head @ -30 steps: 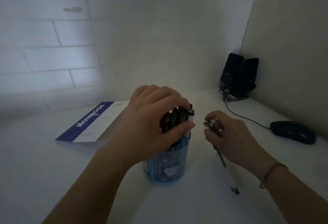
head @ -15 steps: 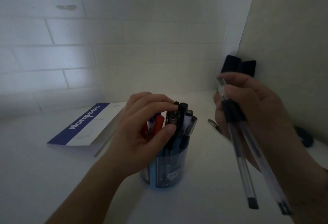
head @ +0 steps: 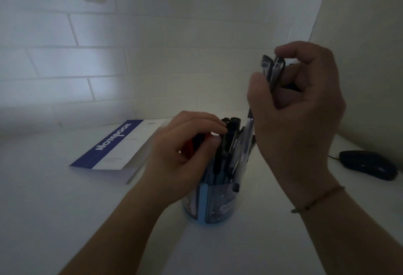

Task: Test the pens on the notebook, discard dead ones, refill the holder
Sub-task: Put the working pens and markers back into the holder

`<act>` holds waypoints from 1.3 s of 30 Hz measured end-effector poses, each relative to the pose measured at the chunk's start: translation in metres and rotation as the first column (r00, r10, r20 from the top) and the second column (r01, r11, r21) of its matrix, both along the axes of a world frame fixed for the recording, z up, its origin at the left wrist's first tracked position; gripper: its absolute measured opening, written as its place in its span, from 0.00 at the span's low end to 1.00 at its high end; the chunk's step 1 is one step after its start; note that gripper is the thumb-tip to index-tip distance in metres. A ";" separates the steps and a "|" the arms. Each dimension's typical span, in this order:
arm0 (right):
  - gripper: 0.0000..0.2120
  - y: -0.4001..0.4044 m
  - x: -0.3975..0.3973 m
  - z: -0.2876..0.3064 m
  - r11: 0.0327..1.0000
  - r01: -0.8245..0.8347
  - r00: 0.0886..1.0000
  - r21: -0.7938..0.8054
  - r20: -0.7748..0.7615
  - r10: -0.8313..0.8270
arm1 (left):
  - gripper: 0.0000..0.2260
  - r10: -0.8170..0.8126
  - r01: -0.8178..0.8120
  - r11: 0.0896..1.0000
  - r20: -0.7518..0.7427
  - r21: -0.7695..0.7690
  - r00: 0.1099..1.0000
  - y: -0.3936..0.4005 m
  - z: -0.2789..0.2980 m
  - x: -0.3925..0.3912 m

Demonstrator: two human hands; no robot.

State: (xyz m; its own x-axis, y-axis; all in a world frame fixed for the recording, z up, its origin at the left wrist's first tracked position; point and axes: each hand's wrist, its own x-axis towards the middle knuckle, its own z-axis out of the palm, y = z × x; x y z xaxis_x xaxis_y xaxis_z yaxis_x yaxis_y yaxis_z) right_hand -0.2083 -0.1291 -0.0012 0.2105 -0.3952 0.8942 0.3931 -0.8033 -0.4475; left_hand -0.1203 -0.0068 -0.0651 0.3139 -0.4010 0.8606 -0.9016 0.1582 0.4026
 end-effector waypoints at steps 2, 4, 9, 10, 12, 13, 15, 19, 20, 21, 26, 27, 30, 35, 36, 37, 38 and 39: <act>0.11 0.002 0.006 0.000 0.999 0.044 0.999 -0.020 0.019 -0.044 | 0.07 -0.022 0.015 0.997 -0.105 -0.069 0.994 0.000 -0.001 -0.001; 0.12 0.005 0.013 -0.003 0.998 0.049 0.998 -0.032 0.031 -0.048 | 0.07 -0.011 0.001 0.997 -0.124 -0.080 0.992 -0.001 -0.001 -0.001; 0.13 0.011 0.023 -0.018 0.991 0.085 0.993 -0.107 0.090 -0.076 | 0.06 -0.022 0.019 0.999 -0.091 -0.035 0.996 -0.001 -0.001 0.001; 0.13 0.012 0.023 -0.022 0.982 0.122 0.989 -0.145 0.100 -0.108 | 0.06 -0.030 0.027 0.999 -0.088 -0.029 0.996 -0.001 -0.001 0.001; 0.11 0.012 0.022 -0.033 0.961 0.170 0.983 -0.218 0.099 -0.152 | 0.06 -0.030 0.028 0.999 -0.079 -0.024 0.996 -0.002 0.000 0.002; 0.11 0.010 0.020 -0.040 0.951 0.172 0.984 -0.256 0.082 -0.156 | 0.06 -0.022 0.020 0.999 -0.071 -0.025 0.997 -0.002 0.000 0.002; 0.13 0.004 0.014 -0.052 0.918 0.162 0.986 -0.363 0.036 -0.160 | 0.06 0.000 -0.001 1.000 -0.056 -0.032 0.998 -0.001 0.000 0.000; 0.11 -0.011 -0.003 -0.060 0.866 0.069 0.992 -0.496 -0.058 -0.112 | 0.12 -0.067 0.058 0.995 -0.106 -0.077 0.992 0.001 0.000 -0.005; 0.09 -0.013 -0.006 -0.059 0.861 0.055 0.993 -0.506 -0.063 -0.100 | 0.11 -0.040 0.034 0.997 -0.078 -0.074 0.996 0.001 0.000 -0.005; 0.09 -0.015 -0.008 -0.056 0.852 0.052 0.993 -0.522 -0.060 -0.097 | 0.11 -0.011 0.009 0.998 -0.039 -0.064 0.999 0.001 0.000 -0.005; 0.07 -0.018 -0.003 -0.063 0.793 0.014 0.983 -0.609 -0.139 -0.123 | 0.09 0.004 -0.002 0.999 0.047 -0.038 0.999 -0.003 -0.002 -0.003; 0.10 -0.019 -0.004 -0.066 0.804 -0.021 0.977 -0.594 -0.181 -0.109 | 0.10 -0.009 0.010 0.999 0.019 -0.039 1.000 -0.003 -0.003 -0.003; 0.19 -0.028 -0.016 -0.057 0.876 -0.194 0.964 -0.441 -0.249 0.088 | 0.14 -0.010 0.009 1.000 -0.031 -0.028 0.999 0.001 -0.003 -0.004; 0.07 -0.106 -0.024 -0.042 0.986 0.145 0.900 -0.084 -0.402 -0.167 | 0.16 0.017 -0.021 0.998 0.069 0.062 0.998 -0.003 -0.002 -0.005; 0.08 -0.129 -0.024 -0.055 0.955 0.257 0.740 -0.149 -0.605 -0.293 | 0.15 0.024 -0.027 0.998 0.060 0.061 0.998 -0.004 -0.002 -0.005; 0.10 -0.149 -0.025 -0.071 0.926 0.297 0.541 -0.232 -0.759 -0.363 | 0.15 0.032 -0.034 0.998 0.047 0.057 0.998 -0.004 -0.002 -0.006; 0.12 -0.163 -0.026 -0.087 0.912 0.298 0.362 -0.282 -0.851 -0.381 | 0.15 0.040 -0.042 0.998 0.037 0.054 0.999 -0.004 -0.002 -0.006; 0.14 -0.170 -0.028 -0.099 0.912 0.294 0.237 -0.286 -0.902 -0.360 | 0.15 0.044 -0.046 0.997 0.028 0.058 0.999 -0.004 -0.001 -0.006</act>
